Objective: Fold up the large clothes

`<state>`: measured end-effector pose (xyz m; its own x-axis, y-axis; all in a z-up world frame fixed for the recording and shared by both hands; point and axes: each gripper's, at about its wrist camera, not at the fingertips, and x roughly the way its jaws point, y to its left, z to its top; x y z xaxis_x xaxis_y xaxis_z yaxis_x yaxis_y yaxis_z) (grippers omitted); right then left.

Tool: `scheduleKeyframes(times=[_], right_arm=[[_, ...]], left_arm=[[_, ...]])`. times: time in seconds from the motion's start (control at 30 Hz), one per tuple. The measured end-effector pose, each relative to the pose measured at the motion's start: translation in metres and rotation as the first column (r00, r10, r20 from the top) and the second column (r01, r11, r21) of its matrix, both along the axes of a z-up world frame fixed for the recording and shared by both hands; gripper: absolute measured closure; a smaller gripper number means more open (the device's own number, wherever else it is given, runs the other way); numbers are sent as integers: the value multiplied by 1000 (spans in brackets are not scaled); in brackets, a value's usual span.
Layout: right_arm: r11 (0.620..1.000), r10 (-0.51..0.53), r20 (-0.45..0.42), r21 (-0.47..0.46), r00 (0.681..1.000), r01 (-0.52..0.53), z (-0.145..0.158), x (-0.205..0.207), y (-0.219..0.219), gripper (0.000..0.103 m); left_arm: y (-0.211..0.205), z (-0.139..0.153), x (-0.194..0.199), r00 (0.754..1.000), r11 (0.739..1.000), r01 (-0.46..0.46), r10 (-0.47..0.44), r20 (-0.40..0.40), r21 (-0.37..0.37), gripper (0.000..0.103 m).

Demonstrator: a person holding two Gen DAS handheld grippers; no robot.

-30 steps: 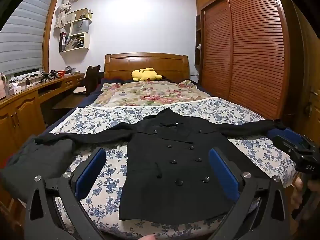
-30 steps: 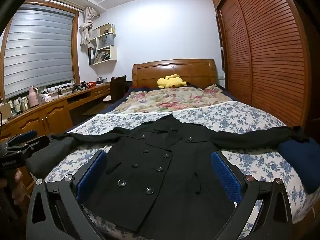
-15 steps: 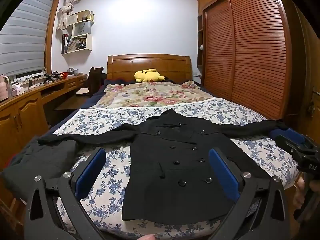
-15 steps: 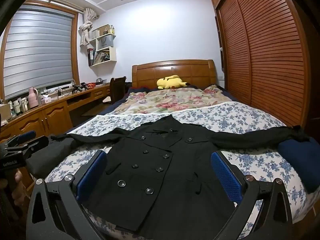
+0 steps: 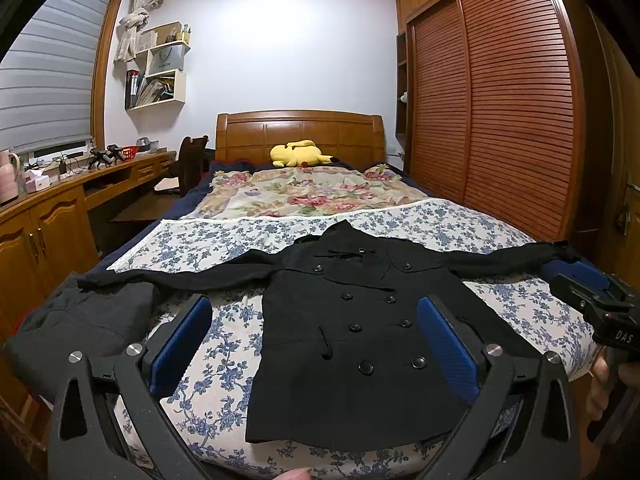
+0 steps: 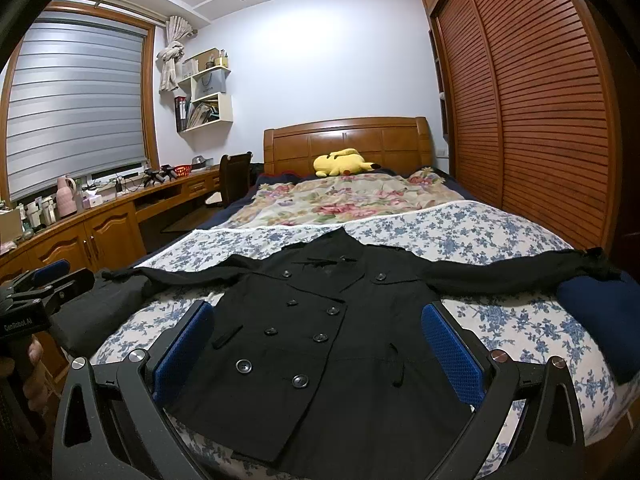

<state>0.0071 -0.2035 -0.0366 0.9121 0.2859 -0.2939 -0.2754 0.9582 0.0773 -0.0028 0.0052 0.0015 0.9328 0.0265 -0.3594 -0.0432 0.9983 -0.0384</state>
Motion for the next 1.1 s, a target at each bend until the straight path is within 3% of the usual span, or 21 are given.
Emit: scheduleKeyframes(times=[1.1], right_arm=[[1000, 2, 2, 0, 1000, -2, -1, 1, 2, 0]], left_arm=[[-2, 6, -4, 1000, 1000, -4, 4, 18, 5, 0]])
